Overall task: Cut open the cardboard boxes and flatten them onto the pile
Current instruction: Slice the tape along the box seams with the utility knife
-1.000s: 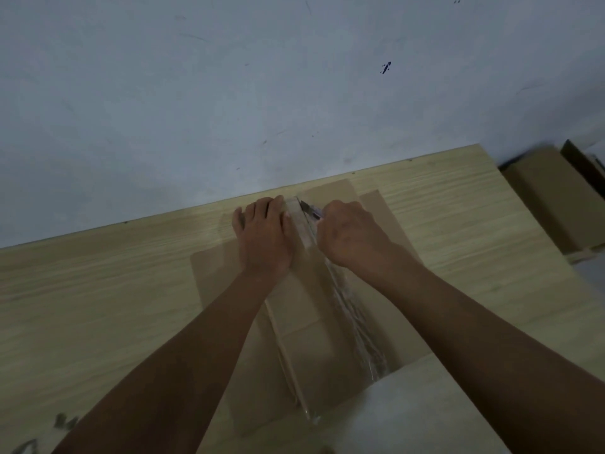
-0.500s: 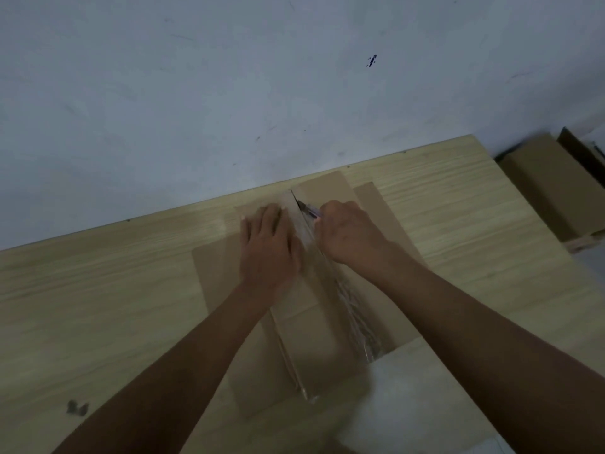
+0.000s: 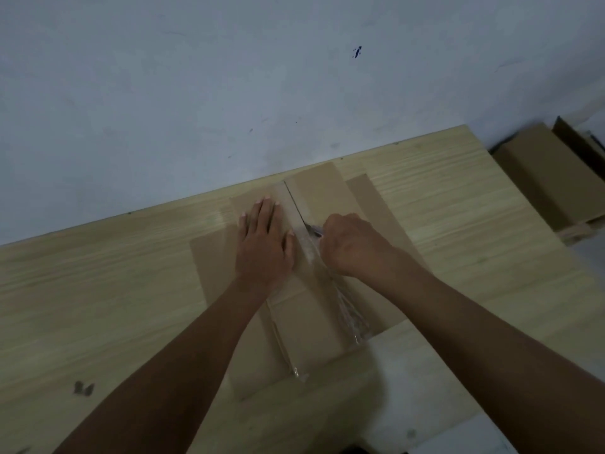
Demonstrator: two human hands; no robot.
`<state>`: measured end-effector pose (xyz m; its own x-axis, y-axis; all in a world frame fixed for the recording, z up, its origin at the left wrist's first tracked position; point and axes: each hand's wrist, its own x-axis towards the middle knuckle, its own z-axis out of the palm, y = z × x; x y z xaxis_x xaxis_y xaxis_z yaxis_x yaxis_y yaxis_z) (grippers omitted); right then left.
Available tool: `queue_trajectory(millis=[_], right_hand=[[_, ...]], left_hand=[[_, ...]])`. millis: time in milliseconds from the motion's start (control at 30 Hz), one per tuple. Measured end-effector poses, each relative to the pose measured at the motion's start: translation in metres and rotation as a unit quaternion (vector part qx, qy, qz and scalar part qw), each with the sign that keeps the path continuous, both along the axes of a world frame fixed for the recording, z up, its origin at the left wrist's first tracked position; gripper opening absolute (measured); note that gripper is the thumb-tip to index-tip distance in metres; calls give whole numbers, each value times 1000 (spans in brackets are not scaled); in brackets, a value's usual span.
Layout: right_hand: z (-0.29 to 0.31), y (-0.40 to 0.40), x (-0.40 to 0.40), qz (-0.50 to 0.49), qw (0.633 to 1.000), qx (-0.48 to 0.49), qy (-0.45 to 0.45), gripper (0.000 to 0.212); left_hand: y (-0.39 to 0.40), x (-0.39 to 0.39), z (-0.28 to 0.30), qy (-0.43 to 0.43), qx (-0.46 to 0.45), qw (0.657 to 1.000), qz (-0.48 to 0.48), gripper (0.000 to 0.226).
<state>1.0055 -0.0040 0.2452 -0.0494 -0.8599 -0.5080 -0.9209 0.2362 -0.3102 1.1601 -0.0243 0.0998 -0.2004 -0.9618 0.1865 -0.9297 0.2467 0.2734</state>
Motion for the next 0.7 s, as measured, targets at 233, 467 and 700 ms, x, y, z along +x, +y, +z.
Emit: queue_trajectory(millis=[233, 467, 700], right_hand=[[-7, 16, -12, -11, 1000, -4, -7, 32], [-15, 31, -16, -12, 999, -31, -24, 30], [-12, 60, -31, -13, 1000, -26, -2, 29]], left_hand=[[20, -2, 16, 29, -55, 998, 9, 51], [89, -27, 3, 10, 18, 1000, 0, 64], [89, -30, 1, 2, 17, 1000, -7, 64]])
